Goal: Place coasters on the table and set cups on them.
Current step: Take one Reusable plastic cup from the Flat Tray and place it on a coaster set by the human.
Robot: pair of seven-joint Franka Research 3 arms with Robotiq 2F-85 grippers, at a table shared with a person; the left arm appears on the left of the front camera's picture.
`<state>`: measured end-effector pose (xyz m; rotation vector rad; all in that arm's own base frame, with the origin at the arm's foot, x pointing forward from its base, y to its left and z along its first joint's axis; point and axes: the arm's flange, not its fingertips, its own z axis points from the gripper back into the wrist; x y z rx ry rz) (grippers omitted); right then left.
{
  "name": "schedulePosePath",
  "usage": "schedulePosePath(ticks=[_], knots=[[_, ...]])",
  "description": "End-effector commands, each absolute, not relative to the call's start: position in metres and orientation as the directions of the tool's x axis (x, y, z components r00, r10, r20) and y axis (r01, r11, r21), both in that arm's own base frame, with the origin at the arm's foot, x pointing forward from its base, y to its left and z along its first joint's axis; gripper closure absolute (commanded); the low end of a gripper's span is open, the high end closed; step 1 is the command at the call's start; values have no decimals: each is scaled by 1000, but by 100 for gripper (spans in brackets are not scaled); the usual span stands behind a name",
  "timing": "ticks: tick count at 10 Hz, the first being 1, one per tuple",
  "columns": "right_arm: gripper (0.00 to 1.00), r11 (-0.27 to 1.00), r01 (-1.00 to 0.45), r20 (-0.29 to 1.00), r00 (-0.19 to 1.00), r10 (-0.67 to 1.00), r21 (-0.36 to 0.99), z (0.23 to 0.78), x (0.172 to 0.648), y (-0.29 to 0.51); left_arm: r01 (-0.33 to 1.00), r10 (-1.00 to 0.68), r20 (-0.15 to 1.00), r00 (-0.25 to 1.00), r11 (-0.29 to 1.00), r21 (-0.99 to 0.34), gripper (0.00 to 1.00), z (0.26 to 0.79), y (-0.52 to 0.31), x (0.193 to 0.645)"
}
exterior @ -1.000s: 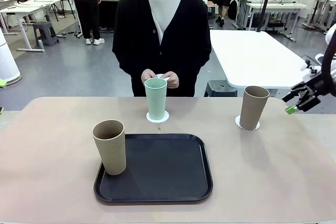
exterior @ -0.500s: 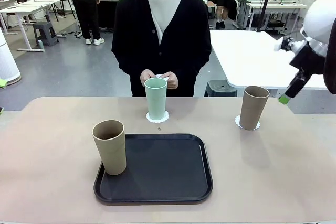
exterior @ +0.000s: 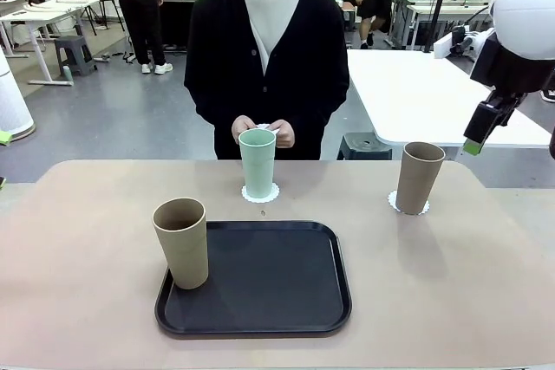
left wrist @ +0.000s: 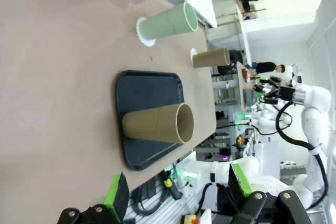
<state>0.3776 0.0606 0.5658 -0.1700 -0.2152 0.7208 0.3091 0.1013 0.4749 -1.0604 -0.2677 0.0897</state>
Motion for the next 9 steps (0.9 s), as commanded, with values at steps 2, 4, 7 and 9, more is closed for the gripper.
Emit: schedulePosePath(ticks=[2,4,7,9], knots=[[0,731,-636,148,721,677,-248,565,383,53,61,200,178,964,481,-875,0,475,101,308],[0,731,-636,148,721,677,-248,565,383,53,61,200,178,964,481,-875,0,475,101,308],[0,731,-636,148,721,677,-248,565,383,53,61,200,178,964,481,-875,0,475,101,308],[0,731,-636,148,721,677,-248,565,383,53,61,200,178,964,481,-875,0,475,101,308]])
